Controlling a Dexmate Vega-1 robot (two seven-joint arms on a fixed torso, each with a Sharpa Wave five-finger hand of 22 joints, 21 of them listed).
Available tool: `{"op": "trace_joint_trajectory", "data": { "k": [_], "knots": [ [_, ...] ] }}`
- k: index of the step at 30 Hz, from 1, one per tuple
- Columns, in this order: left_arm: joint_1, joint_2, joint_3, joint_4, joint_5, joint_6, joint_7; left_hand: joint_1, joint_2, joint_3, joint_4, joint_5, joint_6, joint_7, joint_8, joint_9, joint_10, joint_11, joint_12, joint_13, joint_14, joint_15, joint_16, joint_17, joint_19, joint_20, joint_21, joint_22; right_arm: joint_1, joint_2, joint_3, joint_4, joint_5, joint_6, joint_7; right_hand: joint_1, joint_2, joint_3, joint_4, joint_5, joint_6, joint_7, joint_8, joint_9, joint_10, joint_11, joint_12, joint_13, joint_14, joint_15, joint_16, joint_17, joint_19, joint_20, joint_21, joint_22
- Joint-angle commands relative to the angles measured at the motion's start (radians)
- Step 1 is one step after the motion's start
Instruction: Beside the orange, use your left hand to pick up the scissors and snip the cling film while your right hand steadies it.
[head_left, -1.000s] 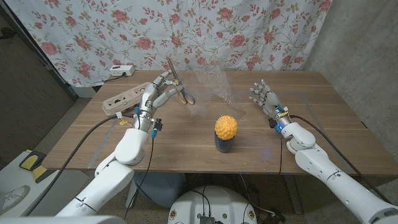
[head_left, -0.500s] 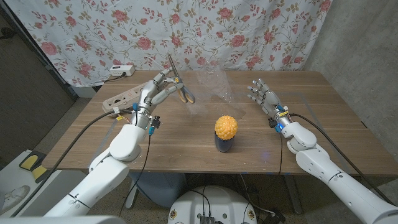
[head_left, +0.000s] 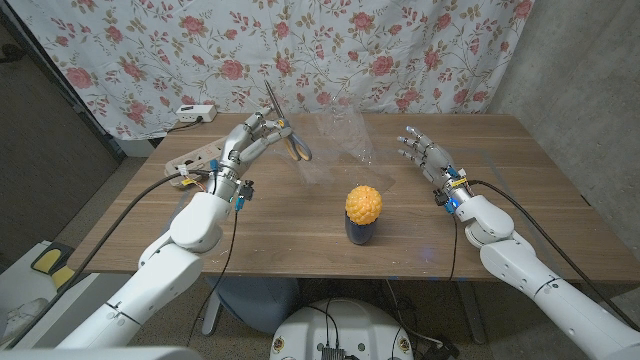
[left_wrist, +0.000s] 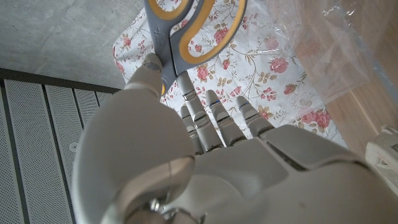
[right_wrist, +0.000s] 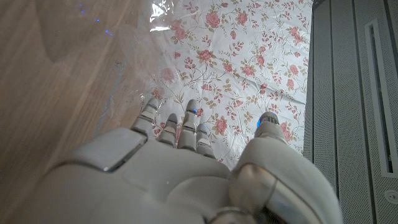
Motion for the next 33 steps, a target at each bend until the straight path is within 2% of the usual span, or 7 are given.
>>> {"op": "trace_joint_trajectory", "data": {
  "k": [1, 8, 19, 33],
  "knots": [
    [-0.037, 0.006, 0.001, 0.036, -0.104, -0.006, -0.059, 0.06, 0.068, -0.001, 0.0, 0.004, -0.007, -0.001, -0.004, 0.004, 0.022, -0.029, 0.006, 0.007, -0.032, -0.024, -0.001, 0.005, -0.008, 0.002, 0.0, 0.005, -0.01, -0.028, -0.001, -0.039, -0.018, 0.014, 0.022, 0.024, -0.002, 0.012, -0.003, 0.008, -0.007, -0.004, 0.002, 0.0, 0.001, -0.005, 0.004, 0.006, -0.006, 0.001, 0.001, -0.001, -0.008, 0.001, 0.002, 0.002],
    [-0.064, 0.024, 0.007, 0.043, -0.176, 0.012, -0.109, 0.06, 0.07, -0.001, 0.001, 0.004, -0.009, 0.0, -0.003, 0.004, 0.019, -0.029, 0.006, 0.008, -0.038, -0.022, -0.003, 0.006, -0.01, 0.004, 0.0, 0.005, -0.005, -0.052, -0.009, -0.055, -0.002, 0.006, 0.073, 0.045, -0.015, 0.018, -0.005, 0.009, -0.033, -0.01, -0.006, -0.001, 0.013, -0.005, 0.007, 0.013, -0.004, 0.001, 0.003, -0.002, -0.014, 0.001, 0.001, 0.002],
    [-0.112, 0.055, 0.027, 0.055, -0.256, 0.053, -0.181, 0.057, 0.074, -0.001, 0.002, 0.004, -0.015, -0.009, -0.004, 0.004, 0.011, -0.031, 0.006, 0.011, -0.049, -0.018, -0.006, 0.008, -0.017, 0.01, -0.002, 0.005, -0.015, -0.086, -0.015, -0.098, -0.012, 0.008, 0.107, 0.067, -0.026, 0.024, -0.005, 0.008, -0.056, -0.008, -0.011, -0.001, 0.016, -0.006, 0.006, 0.018, 0.003, -0.001, 0.006, -0.004, -0.019, 0.001, 0.001, 0.002],
    [-0.131, 0.087, 0.042, 0.059, -0.288, 0.054, -0.231, 0.055, 0.077, -0.001, 0.003, 0.004, -0.022, -0.01, -0.004, 0.004, 0.007, -0.031, 0.006, 0.013, -0.054, -0.017, -0.007, 0.011, -0.024, 0.012, -0.003, 0.005, -0.031, -0.112, -0.016, -0.145, -0.009, 0.021, 0.137, 0.09, -0.03, 0.033, -0.003, 0.009, -0.059, -0.01, -0.008, -0.002, 0.028, -0.009, 0.009, 0.023, 0.01, -0.007, 0.009, -0.005, -0.019, 0.001, 0.003, 0.002]
  ]
}}
